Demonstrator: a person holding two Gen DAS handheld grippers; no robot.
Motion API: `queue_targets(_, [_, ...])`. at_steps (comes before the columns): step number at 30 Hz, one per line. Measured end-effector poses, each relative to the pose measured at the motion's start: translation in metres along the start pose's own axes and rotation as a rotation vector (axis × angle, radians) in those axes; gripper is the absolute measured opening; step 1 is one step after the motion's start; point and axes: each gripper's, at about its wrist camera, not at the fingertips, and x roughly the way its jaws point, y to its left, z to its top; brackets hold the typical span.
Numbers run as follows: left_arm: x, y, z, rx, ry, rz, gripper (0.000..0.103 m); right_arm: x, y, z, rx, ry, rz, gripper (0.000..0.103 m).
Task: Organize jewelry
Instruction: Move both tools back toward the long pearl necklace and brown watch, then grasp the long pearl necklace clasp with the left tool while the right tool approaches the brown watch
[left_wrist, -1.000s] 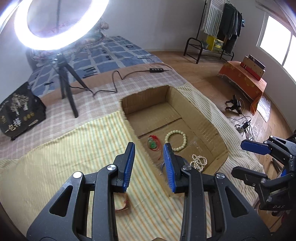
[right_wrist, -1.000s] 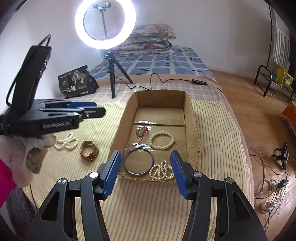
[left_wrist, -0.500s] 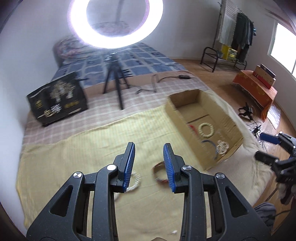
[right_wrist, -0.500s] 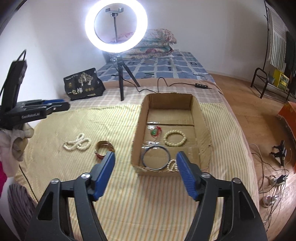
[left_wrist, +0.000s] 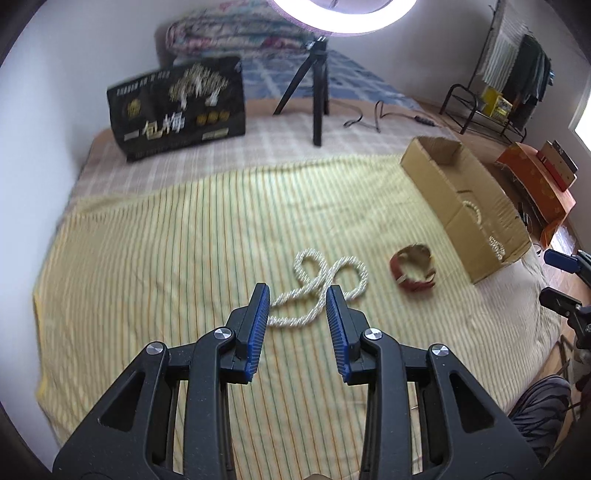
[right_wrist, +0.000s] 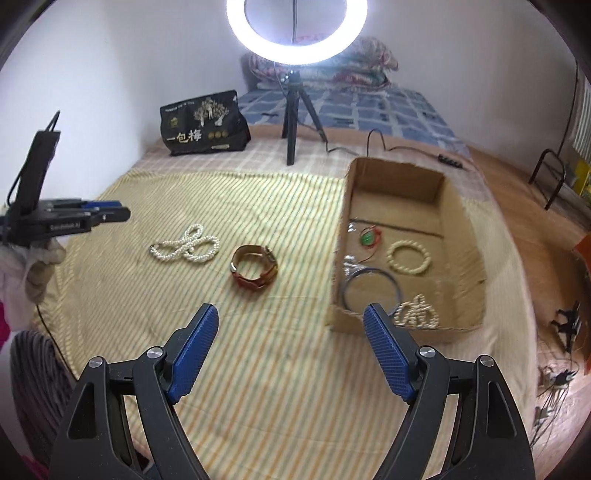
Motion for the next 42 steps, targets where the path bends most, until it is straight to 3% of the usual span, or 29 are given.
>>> queue_targets(5, [0.02,0.014,-0.008,-0.035,0.046,-0.01,0.031,0.024,0.0,0.006,0.091,0.053,0.056,0.08])
queue_targets(7, [0.028,0.017,-0.01,-0.038,0.063,-0.011,0.031,0.033,-0.001,0.009,0.125,0.077,0.068,0.069])
queue_targets(11, [0.043,0.023,-0.014,-0.043,0.094,-0.015,0.031,0.053,-0.001,0.015,0.18,0.126,0.089,0.062])
queue_targets(13, [0.05,0.025,-0.017,-0.041,0.108,-0.015,0.031,0.065,0.0,0.018,0.203,0.149,0.104,0.047])
queue_targets(17, [0.059,0.027,-0.019,-0.036,0.126,-0.019,0.031,0.084,0.003,0.024,0.226,0.179,0.114,0.042])
queue_targets(19, [0.063,0.029,-0.018,-0.038,0.13,-0.019,0.031,0.096,0.004,0.026,0.236,0.199,0.113,0.033])
queue_targets(28, [0.079,0.029,-0.016,-0.005,0.149,-0.021,0.031,0.129,0.007,0.032,0.232,0.254,0.053,0.027])
queue_targets(42, [0.108,0.001,-0.009,0.192,0.165,0.058,0.031,0.162,0.004,0.036,0.218,0.313,0.007,0.024])
